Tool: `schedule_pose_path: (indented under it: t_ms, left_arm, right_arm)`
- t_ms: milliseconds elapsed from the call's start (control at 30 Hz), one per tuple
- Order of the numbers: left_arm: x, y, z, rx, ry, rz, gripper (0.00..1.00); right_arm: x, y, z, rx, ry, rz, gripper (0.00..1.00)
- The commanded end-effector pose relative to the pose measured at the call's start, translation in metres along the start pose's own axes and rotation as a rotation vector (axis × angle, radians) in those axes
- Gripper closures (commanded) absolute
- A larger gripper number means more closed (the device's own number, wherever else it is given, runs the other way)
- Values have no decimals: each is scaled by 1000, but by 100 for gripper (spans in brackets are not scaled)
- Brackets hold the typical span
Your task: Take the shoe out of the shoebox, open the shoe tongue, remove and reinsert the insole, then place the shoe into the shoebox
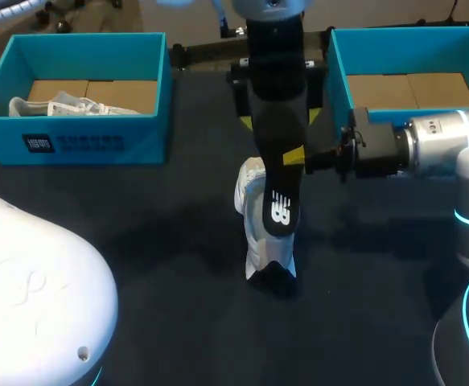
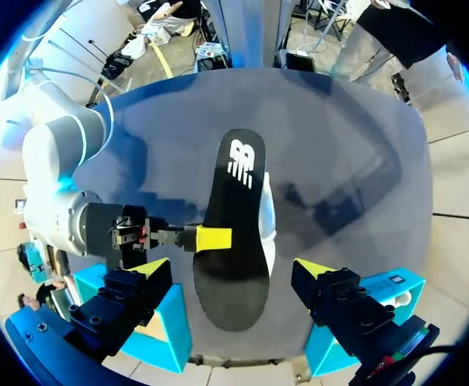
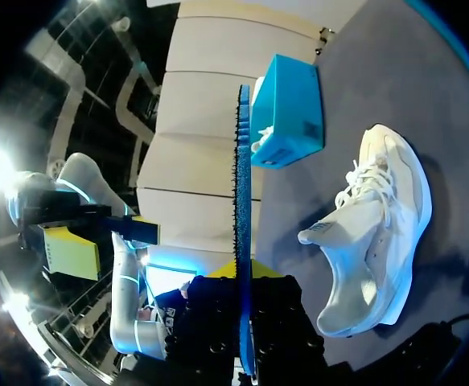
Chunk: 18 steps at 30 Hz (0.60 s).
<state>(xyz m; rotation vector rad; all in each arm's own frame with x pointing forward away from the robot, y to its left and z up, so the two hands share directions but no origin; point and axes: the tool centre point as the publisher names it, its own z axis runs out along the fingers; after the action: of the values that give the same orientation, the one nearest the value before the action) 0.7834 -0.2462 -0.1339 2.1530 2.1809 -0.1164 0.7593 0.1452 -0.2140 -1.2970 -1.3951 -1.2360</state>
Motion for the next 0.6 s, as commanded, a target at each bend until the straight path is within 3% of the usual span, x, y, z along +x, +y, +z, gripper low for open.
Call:
schedule_pose_path:
  t_ms: [33, 600]
  left_arm:
    - [-3, 0, 0, -1, 12, 5, 0]
    - [-1, -2, 5, -23, -6, 25, 0]
  right_arm:
    - [0, 0, 2, -3, -1, -2, 100]
    - [0, 1, 0, 3, -1, -5, 100]
